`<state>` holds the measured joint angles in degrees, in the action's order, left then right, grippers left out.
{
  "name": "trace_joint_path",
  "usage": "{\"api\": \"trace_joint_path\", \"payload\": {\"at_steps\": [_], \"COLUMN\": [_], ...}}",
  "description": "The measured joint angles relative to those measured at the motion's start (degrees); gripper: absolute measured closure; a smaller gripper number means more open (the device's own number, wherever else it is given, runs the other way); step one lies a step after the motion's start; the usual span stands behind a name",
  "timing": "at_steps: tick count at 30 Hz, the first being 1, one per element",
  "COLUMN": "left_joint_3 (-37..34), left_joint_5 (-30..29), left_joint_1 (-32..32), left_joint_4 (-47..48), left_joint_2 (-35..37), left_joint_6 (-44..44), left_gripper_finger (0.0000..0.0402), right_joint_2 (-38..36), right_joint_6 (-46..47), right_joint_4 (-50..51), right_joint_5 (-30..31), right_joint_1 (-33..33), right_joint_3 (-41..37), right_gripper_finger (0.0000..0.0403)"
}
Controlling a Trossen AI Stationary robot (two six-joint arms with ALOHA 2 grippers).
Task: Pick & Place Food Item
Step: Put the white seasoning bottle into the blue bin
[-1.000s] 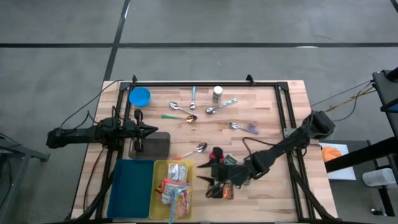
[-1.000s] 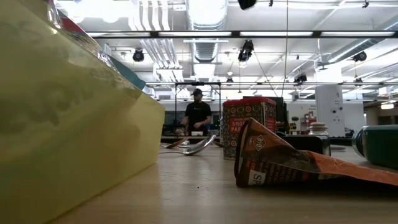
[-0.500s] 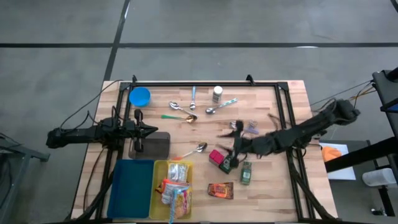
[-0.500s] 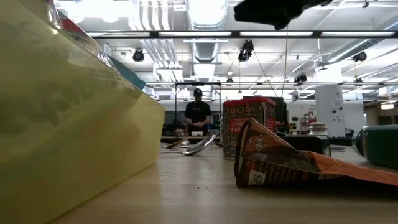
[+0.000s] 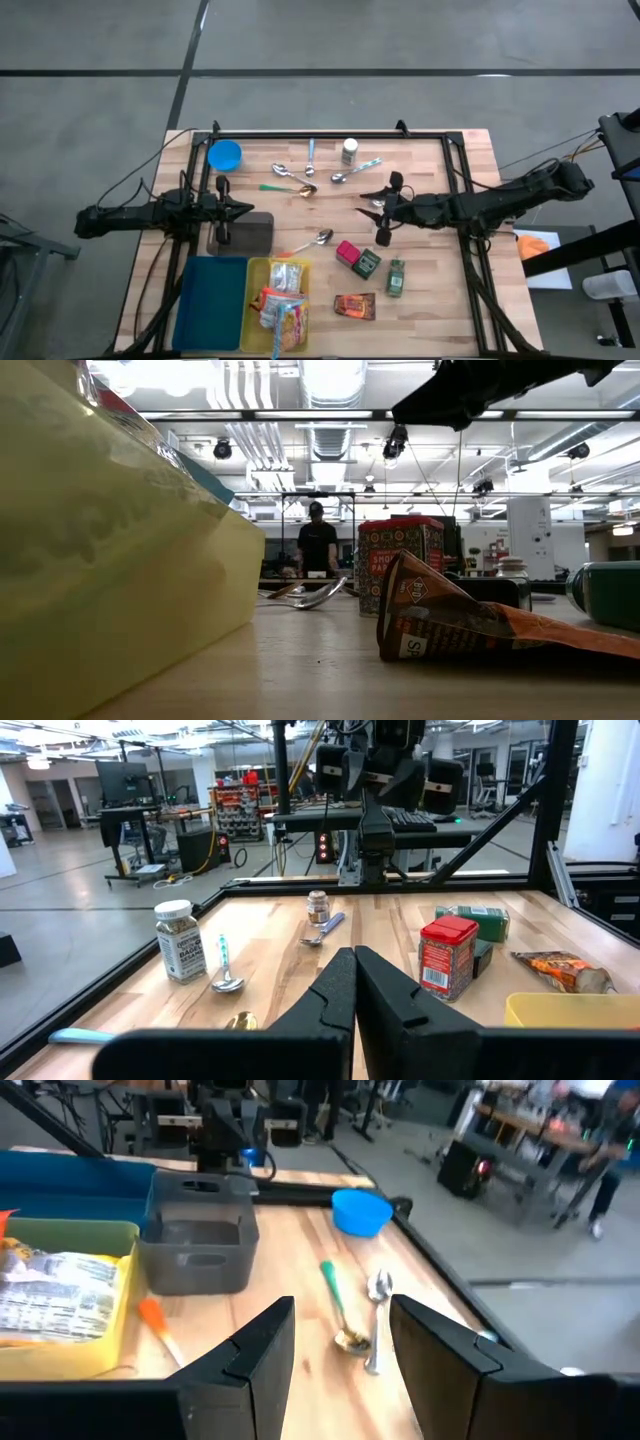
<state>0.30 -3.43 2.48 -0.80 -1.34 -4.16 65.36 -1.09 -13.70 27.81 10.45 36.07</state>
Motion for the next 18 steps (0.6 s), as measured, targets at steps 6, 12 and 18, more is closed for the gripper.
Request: {"api": "trace_joint_path", "payload": {"at_steps": [6,12,18], "left_joint_3": [0.0,0.0,0.0], "left_joint_5": [0.0,0.0,0.0], "left_joint_1": [0.0,0.0,0.0], "left_joint_4": [0.0,0.0,0.0], "left_joint_2": [0.0,0.0,0.0], "left_joint_6": [0.0,0.0,0.0], "left_gripper_finger": [0.0391,0.0391,0.0391], "right_joint_2": [0.0,1.5,5.2], "right_joint_6": [2.8,1.1,2.1], "right_joint_4": [3.8,7.9,16.5], "right_joint_5": [0.2,0.6,0.7], "right_joint_1": [0.0,-0.2,-1.4], "right_joint_3": [0.0,3.1,8.9], "right_gripper_finger": [0.0238,0.0238,0.0238]}}
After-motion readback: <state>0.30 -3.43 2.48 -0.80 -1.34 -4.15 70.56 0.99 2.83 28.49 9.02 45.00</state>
